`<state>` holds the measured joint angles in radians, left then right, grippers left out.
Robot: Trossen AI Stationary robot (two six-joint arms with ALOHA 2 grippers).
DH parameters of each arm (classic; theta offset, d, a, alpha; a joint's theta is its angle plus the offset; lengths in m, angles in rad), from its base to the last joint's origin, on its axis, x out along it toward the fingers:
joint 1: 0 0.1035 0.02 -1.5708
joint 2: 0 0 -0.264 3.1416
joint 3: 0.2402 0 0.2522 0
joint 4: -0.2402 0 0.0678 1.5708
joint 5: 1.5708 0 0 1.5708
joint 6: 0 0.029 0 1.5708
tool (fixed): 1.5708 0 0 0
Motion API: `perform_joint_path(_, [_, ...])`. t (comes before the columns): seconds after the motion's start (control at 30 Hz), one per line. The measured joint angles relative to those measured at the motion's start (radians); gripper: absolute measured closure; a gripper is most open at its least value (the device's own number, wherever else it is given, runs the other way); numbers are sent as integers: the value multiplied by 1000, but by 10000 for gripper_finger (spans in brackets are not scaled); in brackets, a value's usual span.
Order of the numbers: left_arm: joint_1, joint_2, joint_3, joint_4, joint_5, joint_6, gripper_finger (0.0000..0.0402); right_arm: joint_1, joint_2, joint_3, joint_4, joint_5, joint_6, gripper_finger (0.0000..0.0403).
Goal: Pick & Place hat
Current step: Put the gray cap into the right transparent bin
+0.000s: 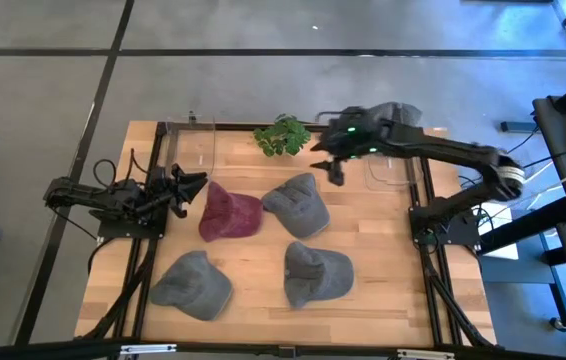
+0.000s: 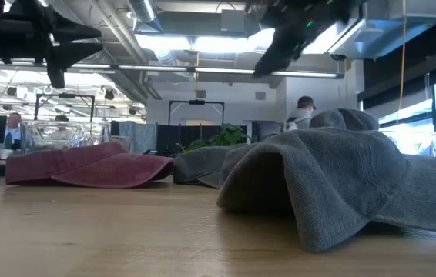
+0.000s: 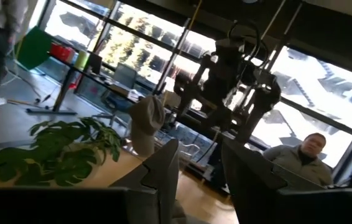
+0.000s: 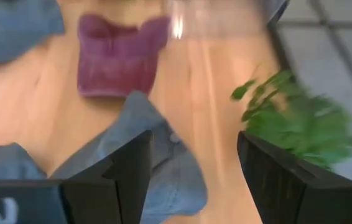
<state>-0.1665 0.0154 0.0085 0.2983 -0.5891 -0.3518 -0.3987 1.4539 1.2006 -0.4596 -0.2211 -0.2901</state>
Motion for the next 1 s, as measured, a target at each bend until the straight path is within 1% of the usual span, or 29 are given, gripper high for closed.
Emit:
perform_joint_path(0.1, [0,0,0,-21,-2,-1,282,11,122,29,4,0,-11,171])
perform_joint_path(0.27, [0,0,0,-63,-3,-1,282,40,309,80,5,7,-107,171])
perform_joint_path(0.53, [0,0,0,-90,-3,-1,281,49,550,224,3,19,-108,171])
perform_joint_path(0.63, [0,0,0,-103,-3,-2,282,49,609,263,1,-18,-112,174])
perform_joint_path(0.77, [0,0,0,-128,-2,-2,284,51,664,278,0,-31,-144,190])
perform_joint_path(0.8, [0,0,0,-131,-3,-2,283,51,676,278,0,-27,-149,194])
perform_joint_path(0.93, [0,0,0,-133,-2,-2,281,60,693,278,3,42,-166,213])
perform_joint_path(1.0, [0,0,0,-135,-2,-2,282,60,692,279,4,52,-166,222])
